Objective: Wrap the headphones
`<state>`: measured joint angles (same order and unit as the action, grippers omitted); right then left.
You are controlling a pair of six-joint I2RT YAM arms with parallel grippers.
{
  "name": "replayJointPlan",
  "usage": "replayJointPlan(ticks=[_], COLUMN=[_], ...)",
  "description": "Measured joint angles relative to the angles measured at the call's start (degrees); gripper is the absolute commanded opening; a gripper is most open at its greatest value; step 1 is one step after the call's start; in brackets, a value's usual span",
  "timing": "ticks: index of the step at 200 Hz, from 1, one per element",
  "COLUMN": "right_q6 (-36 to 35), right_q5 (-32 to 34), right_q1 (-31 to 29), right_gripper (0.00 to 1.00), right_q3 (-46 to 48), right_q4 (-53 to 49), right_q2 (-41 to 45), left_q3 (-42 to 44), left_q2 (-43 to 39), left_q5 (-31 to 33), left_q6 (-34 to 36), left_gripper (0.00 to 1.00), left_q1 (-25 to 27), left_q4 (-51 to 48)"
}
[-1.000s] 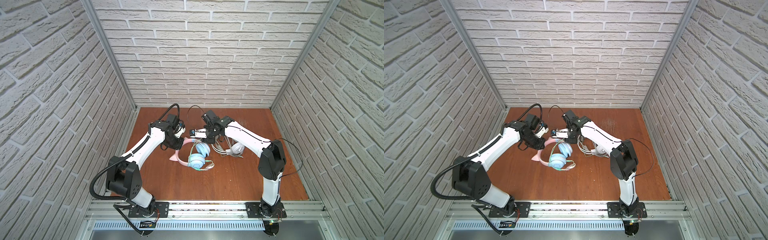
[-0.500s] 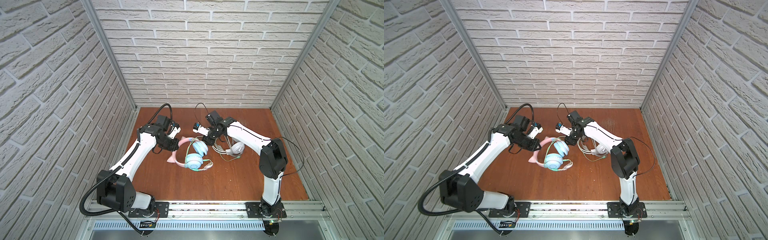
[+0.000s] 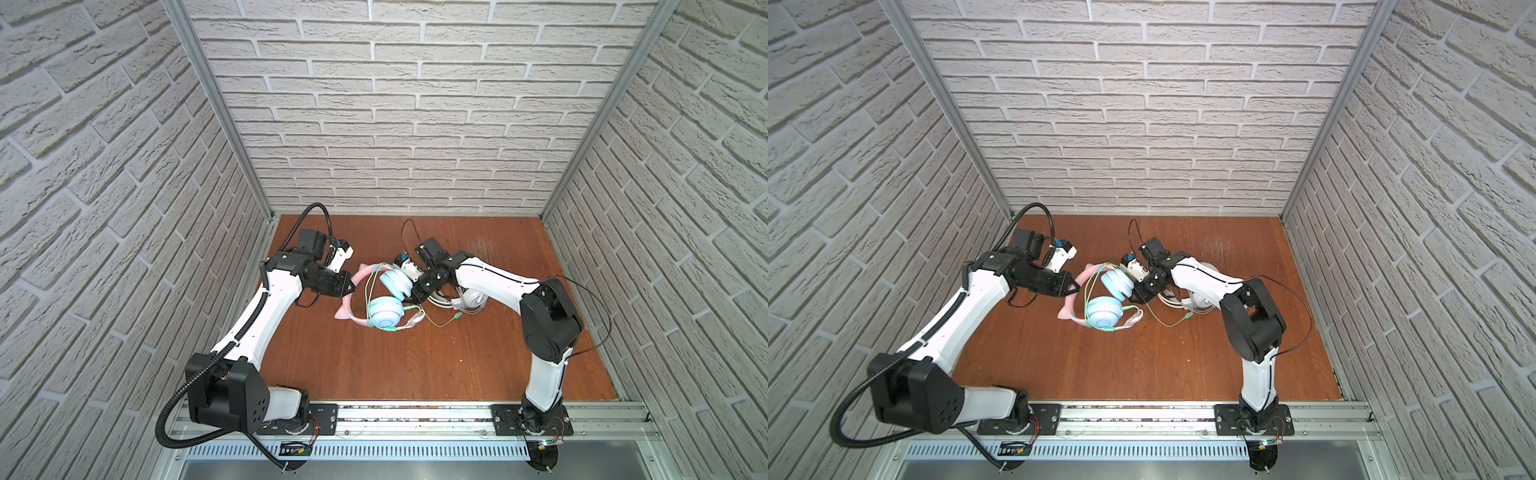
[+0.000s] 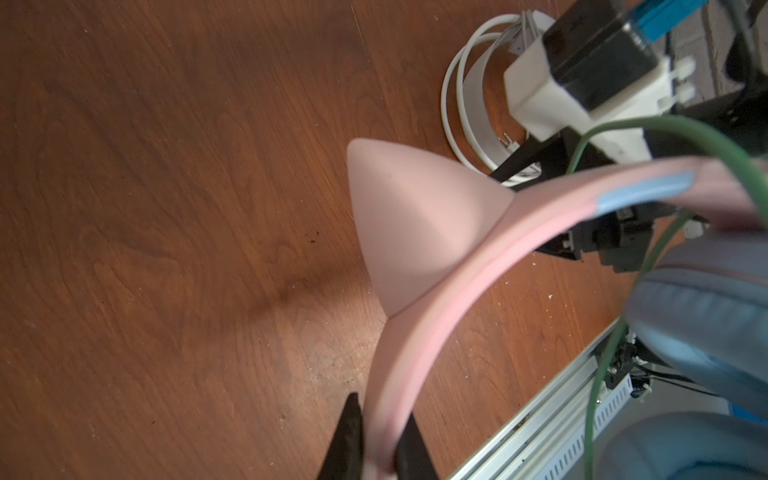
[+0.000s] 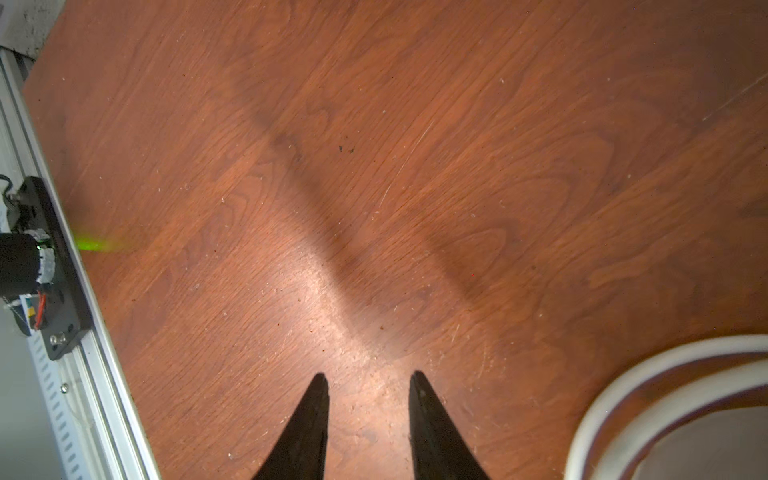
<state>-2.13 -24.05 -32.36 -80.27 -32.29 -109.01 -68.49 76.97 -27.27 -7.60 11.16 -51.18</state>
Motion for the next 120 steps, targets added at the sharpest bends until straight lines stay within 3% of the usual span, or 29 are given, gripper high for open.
replayJointPlan(ticks=[120], right_q6=[6.3], right_q5=[-1.1], right_q1=[-0.2], right_gripper=[0.40], right_q3=[8.2], right_q4=[3.0], right_q2=[0.0], left_q3=[2.2], left_q2=[-3.0], left_q5=[-3.1], left_q6=[-3.4], left_gripper=[0.00], left_q1=[-4.5], left_q4=[4.2])
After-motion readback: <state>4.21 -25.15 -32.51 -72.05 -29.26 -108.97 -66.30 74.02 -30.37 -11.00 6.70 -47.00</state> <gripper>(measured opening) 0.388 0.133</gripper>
